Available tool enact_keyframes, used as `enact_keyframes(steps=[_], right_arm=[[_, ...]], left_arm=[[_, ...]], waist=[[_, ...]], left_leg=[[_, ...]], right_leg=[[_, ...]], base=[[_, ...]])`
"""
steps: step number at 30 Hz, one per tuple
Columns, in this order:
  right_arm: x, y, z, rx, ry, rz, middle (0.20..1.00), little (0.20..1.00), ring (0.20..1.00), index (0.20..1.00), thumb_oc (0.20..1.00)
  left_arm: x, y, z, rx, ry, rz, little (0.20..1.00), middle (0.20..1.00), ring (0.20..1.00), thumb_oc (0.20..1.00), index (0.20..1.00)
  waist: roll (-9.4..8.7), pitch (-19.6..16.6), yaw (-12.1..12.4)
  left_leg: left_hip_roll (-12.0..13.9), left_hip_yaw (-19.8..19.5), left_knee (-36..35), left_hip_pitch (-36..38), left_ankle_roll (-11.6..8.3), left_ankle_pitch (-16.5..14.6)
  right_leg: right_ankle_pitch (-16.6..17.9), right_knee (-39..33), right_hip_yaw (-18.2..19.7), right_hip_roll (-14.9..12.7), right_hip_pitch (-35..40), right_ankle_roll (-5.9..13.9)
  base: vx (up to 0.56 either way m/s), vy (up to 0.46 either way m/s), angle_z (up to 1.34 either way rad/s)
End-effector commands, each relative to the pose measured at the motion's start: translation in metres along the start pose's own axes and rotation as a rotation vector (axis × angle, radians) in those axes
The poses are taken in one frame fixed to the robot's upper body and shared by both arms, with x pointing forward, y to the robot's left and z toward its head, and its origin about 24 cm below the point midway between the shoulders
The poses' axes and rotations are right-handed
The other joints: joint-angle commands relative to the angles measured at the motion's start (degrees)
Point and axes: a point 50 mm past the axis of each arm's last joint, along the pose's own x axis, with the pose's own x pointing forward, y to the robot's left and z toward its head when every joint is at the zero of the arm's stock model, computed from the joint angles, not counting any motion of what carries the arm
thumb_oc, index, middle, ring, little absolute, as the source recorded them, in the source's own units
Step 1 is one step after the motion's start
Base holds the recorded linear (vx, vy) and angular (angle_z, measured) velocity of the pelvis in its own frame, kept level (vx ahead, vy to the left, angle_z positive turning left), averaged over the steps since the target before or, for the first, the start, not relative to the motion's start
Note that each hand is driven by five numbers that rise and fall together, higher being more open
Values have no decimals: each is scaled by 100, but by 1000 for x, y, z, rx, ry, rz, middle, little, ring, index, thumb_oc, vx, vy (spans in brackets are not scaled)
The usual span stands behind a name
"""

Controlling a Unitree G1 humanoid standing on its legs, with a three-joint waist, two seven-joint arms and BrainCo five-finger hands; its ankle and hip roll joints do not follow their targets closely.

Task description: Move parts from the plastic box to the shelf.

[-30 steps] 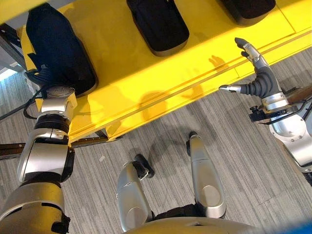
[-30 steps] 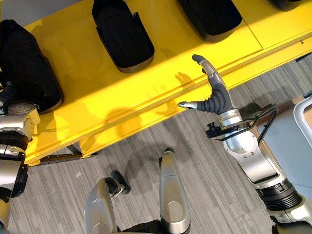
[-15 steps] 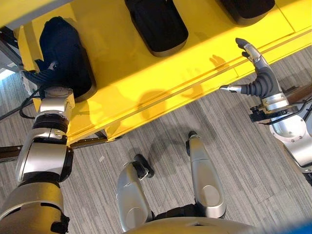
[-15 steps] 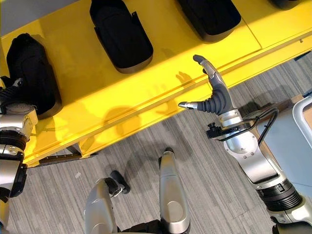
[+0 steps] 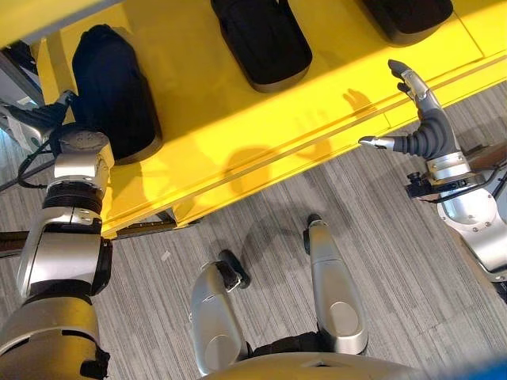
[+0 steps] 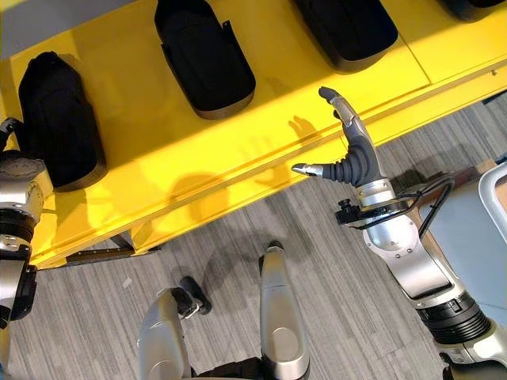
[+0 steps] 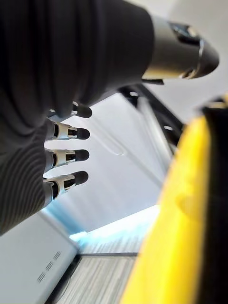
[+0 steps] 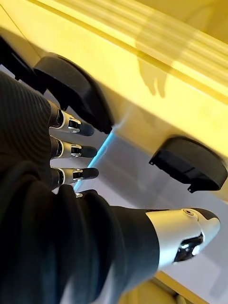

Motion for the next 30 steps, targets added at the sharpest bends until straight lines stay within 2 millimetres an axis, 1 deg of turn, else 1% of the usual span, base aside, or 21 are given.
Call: enact_keyframes(steps=[1, 3, 4, 5, 6, 8, 9, 11, 12, 14, 16, 17, 18, 21, 23, 24, 25, 26, 27, 28, 30], right_arm=[[-2, -5, 15, 38, -114, -102, 1000, 1000, 1000, 1000, 1000], [-7, -3, 16, 40, -126, -134, 1000, 1000, 1000, 1000, 1000], [-10, -2, 16, 33, -132, -148, 1000, 1000, 1000, 1000, 1000], [-11, -2, 16, 30, -136, -153, 1000, 1000, 1000, 1000, 1000], [-16, 1, 15, 27, -137, -176, 1000, 1000, 1000, 1000, 1000], [-20, 2, 15, 20, -138, -199, 1000, 1000, 1000, 1000, 1000], [-21, 3, 14, 20, -138, -203, 1000, 1000, 1000, 1000, 1000], [-23, 6, 15, 14, -146, -211, 1000, 1000, 1000, 1000, 1000], [-24, 8, 17, 8, -167, -226, 1000, 1000, 1000, 1000, 1000], [-25, 10, 18, 1, -180, -234, 1000, 1000, 1000, 1000, 1000], [-27, 13, 20, -10, -198, -249, 1000, 1000, 1000, 1000, 1000], [-28, 13, 20, -8, -197, -256, 1000, 1000, 1000, 1000, 1000], [-28, 13, 20, -9, -196, -260, 1000, 1000, 1000, 1000, 1000], [-33, 14, 17, -14, -193, -281, 1000, 1000, 1000, 1000, 1000], [-34, 16, 17, -18, -201, -283, 1000, 1000, 1000, 1000, 1000], [-36, 16, 16, -19, -199, -288, 1000, 1000, 1000, 1000, 1000], [-36, 16, 16, -19, -198, -288, 1000, 1000, 1000, 1000, 1000], [-37, 17, 15, -17, -197, -293, 1000, 1000, 1000, 1000, 1000], [-37, 17, 14, -18, -199, -298, 1000, 1000, 1000, 1000, 1000], [-37, 17, 14, -18, -204, -303, 1000, 1000, 1000, 1000, 1000], [-38, 14, 14, -12, -213, -327, 1000, 1000, 1000, 1000, 1000]], left_arm=[[7, 28, 39, -185, -288, 226, 1000, 1000, 1000, 1000, 1000], [-8, 31, 50, -263, -406, 251, 1000, 1000, 1000, 1000, 1000], [-16, 33, 48, -294, -441, 244, 1000, 1000, 1000, 1000, 1000], [-17, 33, 48, -298, -453, 241, 1000, 1000, 1000, 1000, 1000], [-36, 38, 48, -337, -538, 242, 1000, 1000, 1000, 1000, 1000], [-56, 44, 48, -389, -618, 212, 1000, 1000, 1000, 1000, 1000], [-61, 45, 47, -396, -625, 199, 1000, 1000, 1000, 1000, 1000], [-76, 46, 44, -437, -643, 121, 1000, 1000, 1000, 1000, 1000], [-97, 45, 39, -476, -653, -10, 1000, 1000, 1000, 1000, 1000], [-107, 43, 36, -477, -673, -75, 1000, 1000, 1000, 1000, 1000], [-133, 42, 30, -483, -698, -197, 1000, 1000, 1000, 1000, 1000], [-141, 44, 27, -484, -701, -226, 1000, 1000, 1000, 1000, 1000], [-144, 45, 25, -484, -699, -239, 1000, 1000, 1000, 1000, 1000], [-165, 52, 8, -470, -714, -321, 1000, 1000, 1000, 1000, 1000], [-172, 55, 4, -440, -748, -386, 1000, 1000, 1000, 1000, 1000], [-177, 52, -3, -349, -774, -490, 1000, 1000, 1000, 1000, 1000], [-178, 52, -4, -344, -770, -498, 1000, 1000, 1000, 1000, 1000], [-179, 50, -10, -310, -754, -536, 1000, 1000, 1000, 1000, 1000], [-180, 49, -14, -289, -746, -558, 1000, 1000, 1000, 1000, 1000], [-181, 48, -17, -268, -742, -579, 1000, 1000, 1000, 1000, 1000], [-183, 47, -29, -188, -740, -623, 1000, 1000, 1000, 1000, 1000]], waist=[[-135, -253, 72], [-131, -255, 175], [-120, -276, 223], [-116, -281, 231], [-115, -314, 318], [-119, -331, 442], [-117, -334, 466], [-114, -356, 547], [-129, -369, 643], [-136, -372, 684], [-147, -350, 779], [-153, -352, 817], [-154, -329, 833], [-160, -313, 971], [-163, -293, 1032], [-166, -262, 1084], [-167, -278, 1087], [-166, -264, 1098], [-165, -259, 1103], [-161, -236, 1109], [-148, -219, 1123]], left_leg=[[-581, 165, -500, 139, 691, -20], [-628, 122, -588, 170, 692, 6], [-661, 93, -642, 196, 695, 19], [-670, 86, -655, 202, 695, 22], [-723, 23, -737, 235, 688, 49], [-778, -71, -873, 263, 672, 125], [-789, -91, -893, 267, 666, 135], [-833, -162, -962, 278, 647, 172], [-872, -236, -1059, 299, 639, 216], [-883, -268, -1086, 300, 626, 239], [-892, -344, -1152, 300, 591, 305], [-897, -371, -1205, 308, 587, 348], [-873, -313, -1233, 275, 629, 469], [-880, -383, -1335, 336, 581, 535], [-846, -417, -1374, 339, 543, 573], [-810, -445, -1364, 323, 509, 581], [-836, -513, -1337, 365, 460, 462], [-830, -517, -1326, 358, 455, 461], [-827, -518, -1327, 354, 451, 465], [-796, -457, -1350, 310, 493, 580], [-778, -458, -1345, 303, 483, 595]], right_leg=[[-98, -220, -515, 232, 178, -490], [-80, -304, -546, 223, 242, -477], [-86, -334, -564, 221, 280, -476], [-87, -342, -567, 220, 290, -476], [-94, -379, -626, 198, 348, -468], [-105, -419, -697, 175, 416, -464], [-112, -423, -713, 169, 431, -462], [-130, -462, -770, 155, 492, -455], [-150, -496, -847, 148, 557, -449], [-156, -513, -887, 143, 590, -445], [-169, -537, -969, 130, 654, -438], [-152, -576, -1008, 133, 687, -443], [-57, -602, -1074, 125, 660, -487], [-50, -715, -1216, 93, 812, -480], [-45, -780, -1289, 101, 880, -492], [-47, -810, -1357, 102, 919, -508], [-149, -787, -1308, 105, 967, -462], [-149, -785, -1323, 100, 968, -465], [-145, -792, -1333, 99, 971, -465], [-49, -816, -1394, 92, 930, -511], [-28, -845, -1422, 82, 943, -514]], base=[[-6, -77, 8], [-9, -103, 5], [0, -84, 5], [8, -108, 12], [11, -114, 14], [9, -127, 16], [-2, -101, 15], [-18, -127, 23], [-31, -160, 25], [-28, -120, 19], [-32, -136, 23], [-98, -128, 19], [-88, -106, 9], [-35, -127, 14], [-32, -167, 17], [43, -122, 13], [44, -101, 6], [60, -25, -2], [-89, -46, -4], [-84, -46, 0], [-7, -34, -1]])
